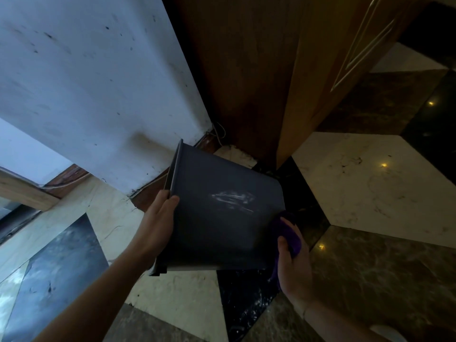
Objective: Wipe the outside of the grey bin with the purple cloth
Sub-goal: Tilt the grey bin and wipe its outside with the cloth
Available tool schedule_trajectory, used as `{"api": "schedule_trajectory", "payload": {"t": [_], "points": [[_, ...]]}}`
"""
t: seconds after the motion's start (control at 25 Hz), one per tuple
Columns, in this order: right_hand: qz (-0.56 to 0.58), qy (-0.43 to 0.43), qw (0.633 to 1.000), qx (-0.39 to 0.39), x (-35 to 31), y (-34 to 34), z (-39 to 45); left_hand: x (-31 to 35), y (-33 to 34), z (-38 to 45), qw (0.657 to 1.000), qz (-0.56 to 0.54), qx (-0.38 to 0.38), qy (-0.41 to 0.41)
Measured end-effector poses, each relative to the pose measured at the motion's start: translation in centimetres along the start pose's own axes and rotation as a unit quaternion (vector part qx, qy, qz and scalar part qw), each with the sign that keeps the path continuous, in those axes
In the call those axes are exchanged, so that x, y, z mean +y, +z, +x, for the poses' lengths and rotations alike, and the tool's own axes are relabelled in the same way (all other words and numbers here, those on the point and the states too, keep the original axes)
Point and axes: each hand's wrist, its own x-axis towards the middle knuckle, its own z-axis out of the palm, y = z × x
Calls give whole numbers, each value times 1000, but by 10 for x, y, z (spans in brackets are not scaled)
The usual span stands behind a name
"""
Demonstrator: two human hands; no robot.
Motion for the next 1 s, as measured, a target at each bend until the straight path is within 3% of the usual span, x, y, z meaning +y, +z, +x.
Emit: {"api": "schedule_trajectory", "payload": {"t": [0.12, 0.24, 0.36, 0.44, 0.52, 0.64, 0.72, 1.0], "points": [[-5, 11, 1000, 24, -12, 7, -4, -7, 4, -7, 1000, -4, 17, 23], [5, -35, 999, 25, -55, 25, 2, -6, 6, -5, 999, -18, 25, 17], [6, -195, 980, -28, -117, 57, -2, -4, 9, -5, 999, -8, 16, 51], [-97, -352, 929, -59, -146, 83, -10, -1, 15, -9, 995, -27, 23, 93], [-169, -428, 883, -88, -150, 103, -17, 0, 20, -13, 990, -69, 18, 121], [-174, -375, 899, -145, -130, 112, -10, -2, 21, -16, 987, -29, 13, 157], [-166, -322, 918, -159, -117, 109, 6, -1, 20, -13, 992, -36, 10, 120], [-254, -215, 933, -137, -67, 73, 69, -19, 6, -7, 998, -18, 42, 32]]}}
